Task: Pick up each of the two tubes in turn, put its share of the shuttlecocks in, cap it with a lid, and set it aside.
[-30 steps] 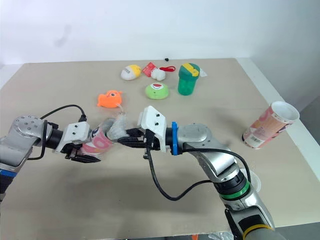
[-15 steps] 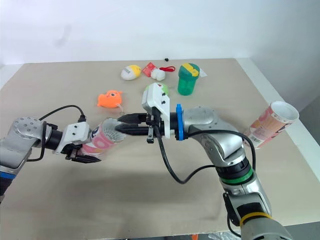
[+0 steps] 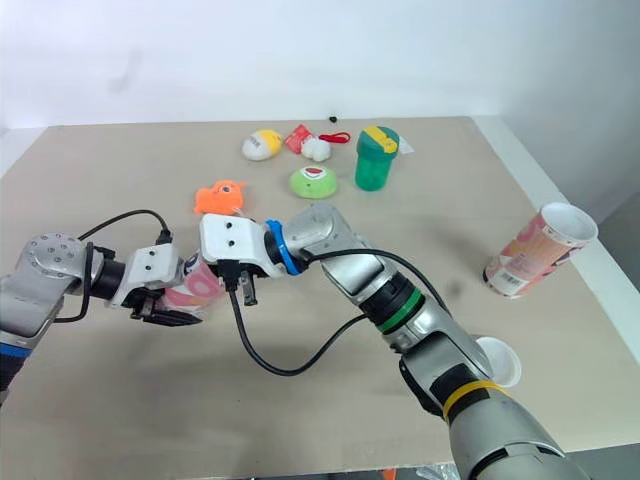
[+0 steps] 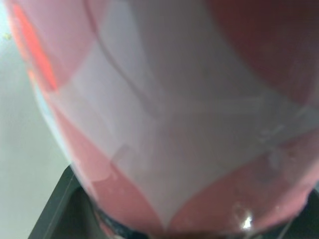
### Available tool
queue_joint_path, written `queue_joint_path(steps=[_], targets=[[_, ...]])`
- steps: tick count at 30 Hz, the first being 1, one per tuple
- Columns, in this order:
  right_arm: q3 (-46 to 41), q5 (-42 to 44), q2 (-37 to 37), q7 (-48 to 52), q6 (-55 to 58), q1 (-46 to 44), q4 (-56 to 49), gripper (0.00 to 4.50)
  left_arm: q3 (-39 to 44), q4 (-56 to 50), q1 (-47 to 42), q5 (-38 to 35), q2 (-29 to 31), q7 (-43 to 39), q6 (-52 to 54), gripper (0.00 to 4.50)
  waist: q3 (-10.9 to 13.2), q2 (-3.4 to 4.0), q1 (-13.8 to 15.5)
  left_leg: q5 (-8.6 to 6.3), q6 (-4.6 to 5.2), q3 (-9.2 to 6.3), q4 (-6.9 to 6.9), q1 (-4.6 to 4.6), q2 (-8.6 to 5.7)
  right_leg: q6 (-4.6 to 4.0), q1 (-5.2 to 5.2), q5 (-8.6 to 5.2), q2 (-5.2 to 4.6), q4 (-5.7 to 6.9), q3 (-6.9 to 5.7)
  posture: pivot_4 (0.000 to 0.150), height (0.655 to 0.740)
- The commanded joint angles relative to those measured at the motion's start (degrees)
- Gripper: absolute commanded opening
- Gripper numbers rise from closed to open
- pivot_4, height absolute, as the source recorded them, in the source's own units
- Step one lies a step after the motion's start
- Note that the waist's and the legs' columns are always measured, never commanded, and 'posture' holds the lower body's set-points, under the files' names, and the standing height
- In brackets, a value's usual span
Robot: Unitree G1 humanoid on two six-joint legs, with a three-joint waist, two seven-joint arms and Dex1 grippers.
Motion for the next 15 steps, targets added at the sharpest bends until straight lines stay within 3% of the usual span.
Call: queue_joint_path(steps=[1,5,15], targets=[[1.5,-1.5,4.6,1.5,-2.4,-1.8,1.7,0.19,-0.6,-1.7,1.1,-0.3,-0.5,0.9,0.6,2.99,0.0,0.01,-0.1,0.00,0.00,-0.01,0.00,0.05,0.04,-0.06,0.00,0.02,0.06,0.05,-0.01,0.150,0.7400],[-2.4,-0.3,4.6,3.3,-1.9,-2.4,0.1,0.19,0.0,-2.6,1.9,-0.4,-0.5,1.2,1.1,2.99,0.0,0.02,-0.2,0.03,0.03,-0.05,-0.02,0.11,0.16,-0.21,-0.01,0.09,0.16,0.09,-0.09,0.150,0.7400],[-20.0,15.1,-9.8,8.2,12.7,4.3,-16.0,0.19,3.0,-4.8,3.3,-3.7,-2.8,3.7,0.5,2.99,0.0,0.01,0.5,0.03,-0.02,-0.13,-0.02,-0.15,-0.19,-0.19,0.01,0.03,-0.30,0.01,-0.19,0.150,0.7400]])
